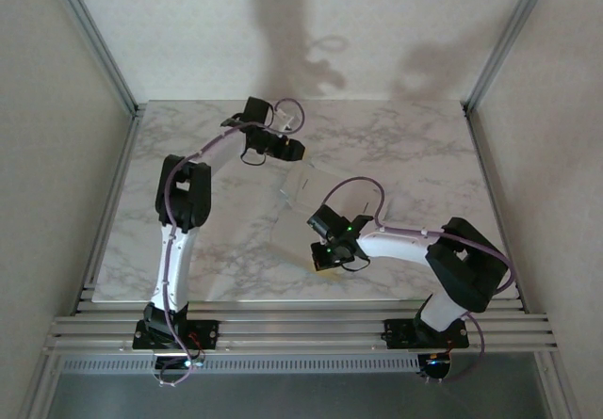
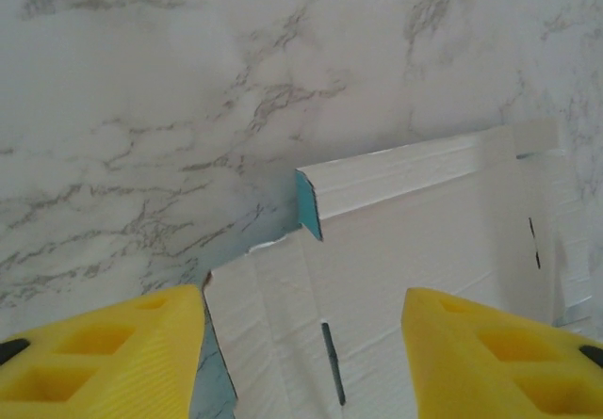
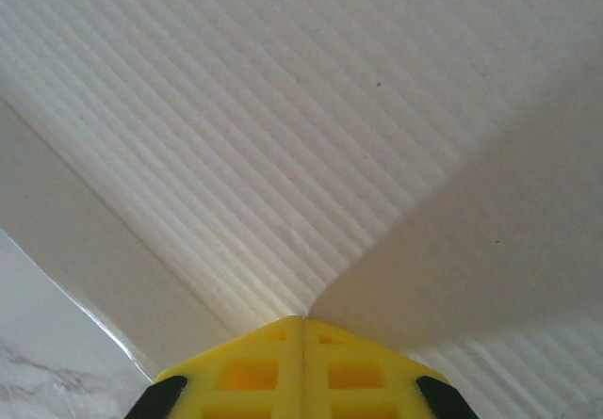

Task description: Fold the paper box

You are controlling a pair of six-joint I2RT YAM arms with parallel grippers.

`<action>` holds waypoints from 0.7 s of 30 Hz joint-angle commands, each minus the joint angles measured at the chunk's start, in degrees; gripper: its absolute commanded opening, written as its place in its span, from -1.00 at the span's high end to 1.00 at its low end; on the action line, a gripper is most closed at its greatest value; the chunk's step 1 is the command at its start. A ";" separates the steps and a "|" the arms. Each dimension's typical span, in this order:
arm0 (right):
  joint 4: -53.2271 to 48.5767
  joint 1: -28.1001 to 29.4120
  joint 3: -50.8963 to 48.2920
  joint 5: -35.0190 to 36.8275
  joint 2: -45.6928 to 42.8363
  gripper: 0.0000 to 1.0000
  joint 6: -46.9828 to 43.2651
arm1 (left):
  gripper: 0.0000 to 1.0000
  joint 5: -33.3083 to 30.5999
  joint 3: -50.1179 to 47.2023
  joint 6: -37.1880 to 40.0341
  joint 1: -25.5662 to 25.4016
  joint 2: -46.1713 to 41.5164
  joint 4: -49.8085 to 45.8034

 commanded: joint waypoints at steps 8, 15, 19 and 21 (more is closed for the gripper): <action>-20.24 1.05 -4.04 3.47 0.03 1.00 -0.74 | -0.03 -3.78 6.44 -0.08 0.92 4.06 -12.47; -19.70 1.02 -3.90 3.15 0.75 1.00 -1.16 | -0.04 3.09 13.13 4.55 1.44 7.45 -22.59; -19.82 1.04 -3.76 3.11 1.05 1.00 -1.35 | -0.06 3.75 15.91 5.03 1.24 9.47 -25.12; -19.90 1.08 -3.63 3.12 0.95 1.00 -1.47 | -0.06 4.02 17.34 4.47 1.20 10.80 -26.03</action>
